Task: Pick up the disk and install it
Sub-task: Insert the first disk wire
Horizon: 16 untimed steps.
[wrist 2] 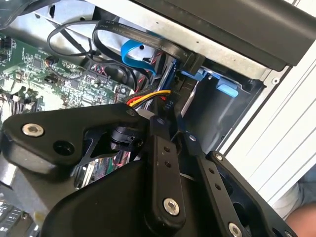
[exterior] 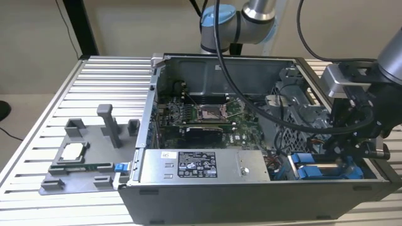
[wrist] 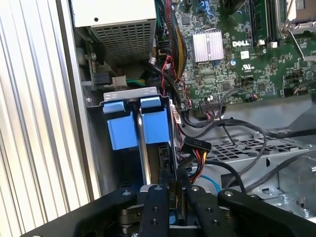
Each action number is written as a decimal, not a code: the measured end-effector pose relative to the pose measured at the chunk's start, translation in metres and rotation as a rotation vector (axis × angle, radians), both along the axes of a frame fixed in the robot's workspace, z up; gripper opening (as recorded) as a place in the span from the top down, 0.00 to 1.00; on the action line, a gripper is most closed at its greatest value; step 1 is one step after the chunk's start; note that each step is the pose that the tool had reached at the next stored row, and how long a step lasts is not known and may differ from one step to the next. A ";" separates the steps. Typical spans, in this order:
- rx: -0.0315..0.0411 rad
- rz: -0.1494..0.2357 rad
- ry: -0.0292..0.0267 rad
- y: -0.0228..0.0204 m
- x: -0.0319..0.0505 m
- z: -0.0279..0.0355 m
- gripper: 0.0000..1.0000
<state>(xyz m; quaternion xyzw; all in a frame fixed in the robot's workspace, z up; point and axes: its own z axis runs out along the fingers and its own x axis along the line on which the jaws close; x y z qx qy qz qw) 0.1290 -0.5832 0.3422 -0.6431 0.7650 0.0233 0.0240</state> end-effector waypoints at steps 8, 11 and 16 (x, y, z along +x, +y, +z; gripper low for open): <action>-0.0323 0.001 0.0089 0.0000 0.0009 -0.0011 1.00; -0.0446 0.001 0.0090 0.0010 0.0009 -0.0012 1.00; -0.0500 0.001 0.0090 0.0074 0.0009 -0.0013 1.00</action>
